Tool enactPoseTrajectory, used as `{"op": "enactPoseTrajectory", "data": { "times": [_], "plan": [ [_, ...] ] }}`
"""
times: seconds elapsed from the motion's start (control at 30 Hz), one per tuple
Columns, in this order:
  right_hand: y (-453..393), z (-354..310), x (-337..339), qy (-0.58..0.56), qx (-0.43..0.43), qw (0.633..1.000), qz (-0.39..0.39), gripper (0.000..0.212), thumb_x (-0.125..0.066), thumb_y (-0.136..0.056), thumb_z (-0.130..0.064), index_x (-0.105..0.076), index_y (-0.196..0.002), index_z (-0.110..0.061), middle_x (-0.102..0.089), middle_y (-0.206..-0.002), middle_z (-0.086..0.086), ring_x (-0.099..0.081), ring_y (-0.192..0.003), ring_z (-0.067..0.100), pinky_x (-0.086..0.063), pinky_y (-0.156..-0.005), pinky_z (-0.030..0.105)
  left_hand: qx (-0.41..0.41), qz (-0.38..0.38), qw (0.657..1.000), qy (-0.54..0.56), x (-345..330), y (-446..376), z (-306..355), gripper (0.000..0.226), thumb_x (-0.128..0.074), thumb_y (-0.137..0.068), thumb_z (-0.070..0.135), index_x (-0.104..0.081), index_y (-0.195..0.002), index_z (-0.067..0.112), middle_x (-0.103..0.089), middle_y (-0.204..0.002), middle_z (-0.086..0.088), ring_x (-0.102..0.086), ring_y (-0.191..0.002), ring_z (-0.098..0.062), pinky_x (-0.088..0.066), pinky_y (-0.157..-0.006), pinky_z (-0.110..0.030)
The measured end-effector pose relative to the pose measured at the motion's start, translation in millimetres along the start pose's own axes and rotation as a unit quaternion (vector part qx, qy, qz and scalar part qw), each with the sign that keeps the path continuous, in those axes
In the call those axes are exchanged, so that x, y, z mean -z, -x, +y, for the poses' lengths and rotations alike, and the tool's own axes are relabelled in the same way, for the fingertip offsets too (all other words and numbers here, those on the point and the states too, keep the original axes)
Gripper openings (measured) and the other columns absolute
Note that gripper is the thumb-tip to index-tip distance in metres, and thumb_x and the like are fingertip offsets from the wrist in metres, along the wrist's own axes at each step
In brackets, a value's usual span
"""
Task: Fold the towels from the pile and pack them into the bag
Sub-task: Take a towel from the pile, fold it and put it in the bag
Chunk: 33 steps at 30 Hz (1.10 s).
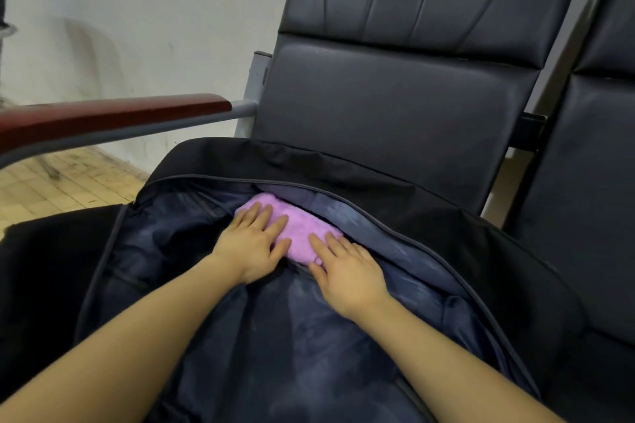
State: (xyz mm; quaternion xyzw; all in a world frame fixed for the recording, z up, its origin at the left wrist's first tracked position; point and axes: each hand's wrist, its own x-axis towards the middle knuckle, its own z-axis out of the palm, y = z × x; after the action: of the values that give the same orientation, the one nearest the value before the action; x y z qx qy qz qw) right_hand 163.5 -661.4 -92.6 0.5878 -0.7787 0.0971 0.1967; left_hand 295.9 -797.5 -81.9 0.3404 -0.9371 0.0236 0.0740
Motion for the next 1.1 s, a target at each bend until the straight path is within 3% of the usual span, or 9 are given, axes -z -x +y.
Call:
{"op": "enactPoseTrajectory", "data": {
  "times": [0.07,0.13,0.23,0.3,0.6,0.83,0.93,1.03,1.1],
  "plan": [
    [-4,-5,9,0.009,-0.009,0.998,-0.057,0.074,-0.010,-0.082,-0.049,-0.056,-0.134,-0.025,-0.060,-0.131,0.007,-0.059,-0.115,0.024,-0.047,-0.091,0.030,0.024,-0.034,0.999,-0.008,1,-8,1,0.072,-0.004,-0.088,0.064,-0.004,-0.152,0.033,0.003,-0.161,-0.004,0.007,-0.148,-0.021,0.004,-0.118,-0.040],
    [-7,-9,15,0.020,0.004,0.991,-0.135,0.094,0.016,-0.070,-0.054,-0.020,-0.152,-0.025,-0.027,-0.156,0.007,-0.030,-0.138,0.026,-0.027,-0.108,0.036,0.033,-0.044,0.998,-0.022,3,-14,0,0.060,-0.017,-0.097,0.056,0.000,-0.151,0.037,0.006,-0.161,-0.001,0.009,-0.147,-0.018,0.004,-0.118,-0.043],
    [-6,-12,22,0.016,-0.018,0.984,-0.178,0.068,0.002,-0.094,-0.056,-0.005,-0.154,-0.025,-0.011,-0.161,0.006,-0.017,-0.141,0.027,-0.017,-0.111,0.037,0.032,-0.057,0.996,-0.063,14,-10,2,0.059,-0.019,-0.099,0.053,-0.001,-0.152,0.034,0.003,-0.161,-0.001,0.004,-0.148,-0.020,0.003,-0.118,-0.044],
    [-3,-13,29,0.019,-0.018,0.981,-0.192,0.058,-0.016,-0.102,-0.048,-0.003,-0.154,-0.026,-0.007,-0.161,0.005,-0.015,-0.142,0.027,-0.016,-0.112,0.038,0.031,-0.049,0.996,-0.065,25,0,8,0.057,-0.021,-0.100,0.049,-0.006,-0.153,0.031,-0.002,-0.161,-0.003,-0.001,-0.148,-0.024,-0.001,-0.118,-0.042],
    [45,-14,122,-0.041,-0.005,0.991,-0.131,0.052,-0.025,-0.104,-0.040,-0.013,-0.153,-0.028,-0.009,-0.161,0.002,-0.012,-0.146,0.022,-0.017,-0.114,0.036,-0.026,0.108,0.993,-0.037,97,82,52,0.052,-0.047,-0.095,0.033,-0.039,-0.145,0.019,-0.031,-0.154,-0.007,-0.030,-0.141,-0.028,-0.018,-0.114,-0.044],
    [158,23,226,-0.047,-0.055,0.997,-0.016,0.052,-0.032,-0.101,-0.039,-0.025,-0.151,-0.025,-0.026,-0.157,0.000,-0.026,-0.144,0.019,-0.024,-0.113,0.033,-0.081,0.191,0.978,0.011,155,159,144,0.040,-0.063,-0.066,0.030,-0.073,-0.102,0.015,-0.070,-0.111,-0.007,-0.069,-0.095,-0.025,-0.055,-0.076,-0.041],
    [222,52,257,-0.042,-0.090,0.995,0.008,0.052,-0.037,-0.102,-0.037,-0.025,-0.151,-0.026,-0.028,-0.156,-0.004,-0.025,-0.144,0.016,-0.022,-0.113,0.029,-0.132,0.200,0.968,0.069,166,188,204,0.045,-0.057,-0.072,0.027,-0.069,-0.113,0.012,-0.065,-0.122,-0.010,-0.065,-0.107,-0.029,-0.051,-0.087,-0.043],
    [285,83,280,-0.028,-0.139,0.990,0.026,0.051,-0.038,-0.101,-0.036,-0.028,-0.150,-0.026,-0.031,-0.155,-0.004,-0.027,-0.143,0.014,-0.022,-0.113,0.028,-0.175,0.170,0.966,0.086,169,218,277,0.049,-0.043,-0.094,0.030,-0.043,-0.142,0.019,-0.035,-0.152,-0.003,-0.036,-0.137,-0.023,-0.024,-0.110,-0.036],
    [327,108,292,-0.014,-0.177,0.984,0.035,0.049,-0.043,-0.100,-0.033,-0.034,-0.148,-0.023,-0.037,-0.152,-0.002,-0.032,-0.141,0.016,-0.025,-0.112,0.031,-0.204,0.164,0.959,0.104,164,234,326,0.050,-0.038,-0.099,0.034,-0.031,-0.148,0.024,-0.022,-0.157,0.004,-0.023,-0.143,-0.015,-0.013,-0.113,-0.030]
  ]
}}
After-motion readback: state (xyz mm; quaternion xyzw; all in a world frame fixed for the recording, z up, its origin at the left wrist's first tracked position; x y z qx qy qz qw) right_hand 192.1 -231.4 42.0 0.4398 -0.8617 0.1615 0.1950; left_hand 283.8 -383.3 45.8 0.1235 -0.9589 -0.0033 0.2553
